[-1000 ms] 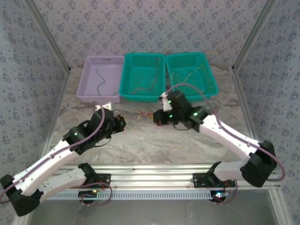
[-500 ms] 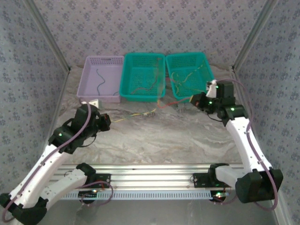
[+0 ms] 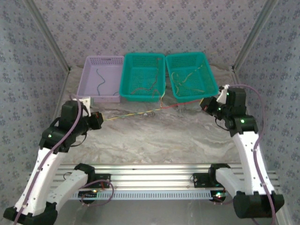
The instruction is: Untangle the cables
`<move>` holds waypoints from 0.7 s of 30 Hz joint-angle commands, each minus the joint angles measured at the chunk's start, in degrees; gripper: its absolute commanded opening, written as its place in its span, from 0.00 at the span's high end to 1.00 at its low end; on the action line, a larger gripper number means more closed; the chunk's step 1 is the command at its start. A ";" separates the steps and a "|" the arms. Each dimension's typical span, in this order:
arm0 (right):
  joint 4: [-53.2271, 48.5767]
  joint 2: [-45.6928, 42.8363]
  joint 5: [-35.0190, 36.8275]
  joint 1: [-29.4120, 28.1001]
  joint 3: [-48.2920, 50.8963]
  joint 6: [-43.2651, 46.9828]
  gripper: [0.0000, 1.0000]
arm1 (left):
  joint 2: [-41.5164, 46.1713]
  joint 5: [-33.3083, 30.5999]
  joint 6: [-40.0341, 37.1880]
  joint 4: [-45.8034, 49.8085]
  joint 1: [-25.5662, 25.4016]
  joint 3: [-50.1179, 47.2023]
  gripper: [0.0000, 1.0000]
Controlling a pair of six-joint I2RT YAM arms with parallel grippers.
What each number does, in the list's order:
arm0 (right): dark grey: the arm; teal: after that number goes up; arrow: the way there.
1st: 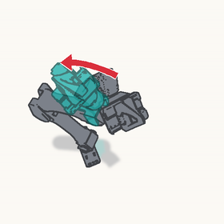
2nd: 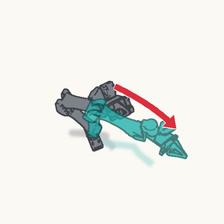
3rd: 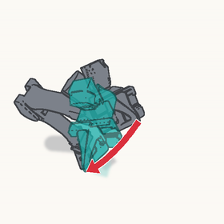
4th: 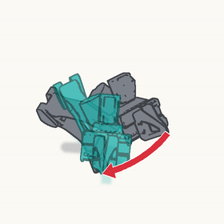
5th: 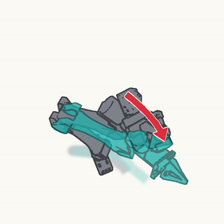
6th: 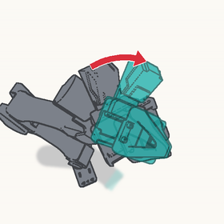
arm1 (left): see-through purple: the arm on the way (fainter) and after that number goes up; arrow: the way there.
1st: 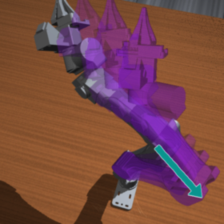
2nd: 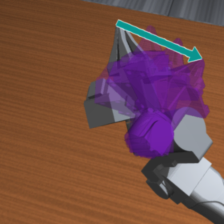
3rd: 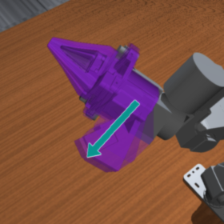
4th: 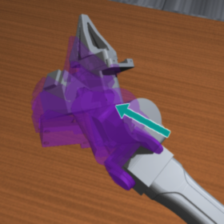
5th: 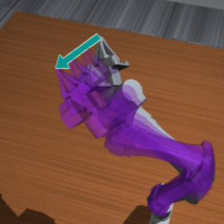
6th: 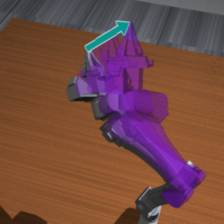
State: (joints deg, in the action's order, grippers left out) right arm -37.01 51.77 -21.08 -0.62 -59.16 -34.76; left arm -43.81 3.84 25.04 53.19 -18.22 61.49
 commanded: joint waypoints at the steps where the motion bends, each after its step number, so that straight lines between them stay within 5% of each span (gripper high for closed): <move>1: 1.44 -4.71 21.93 7.29 1.57 -3.90 1.00 | 2.29 -9.29 -3.92 10.80 3.71 1.70 1.00; 8: 1.83 -8.89 21.36 11.16 4.22 -7.35 1.00 | 4.25 -10.25 -3.09 11.66 5.65 3.71 1.00; 12: 8.59 -7.84 12.14 10.18 3.51 -7.07 1.00 | 4.49 -6.54 -0.87 9.70 5.74 3.47 1.00; 14: 8.28 -5.70 7.64 7.16 0.02 -6.83 1.00 | 4.33 -4.14 0.63 7.83 5.74 2.90 1.00; 21: 7.42 -1.30 10.05 -8.23 -8.68 -3.30 1.00 | 3.91 0.75 3.78 2.77 5.72 -1.10 1.00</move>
State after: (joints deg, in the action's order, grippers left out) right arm -31.24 49.10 -9.65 -5.10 -64.20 -40.21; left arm -39.53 1.28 26.72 59.27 -12.73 61.58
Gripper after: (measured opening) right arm 0.055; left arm 0.060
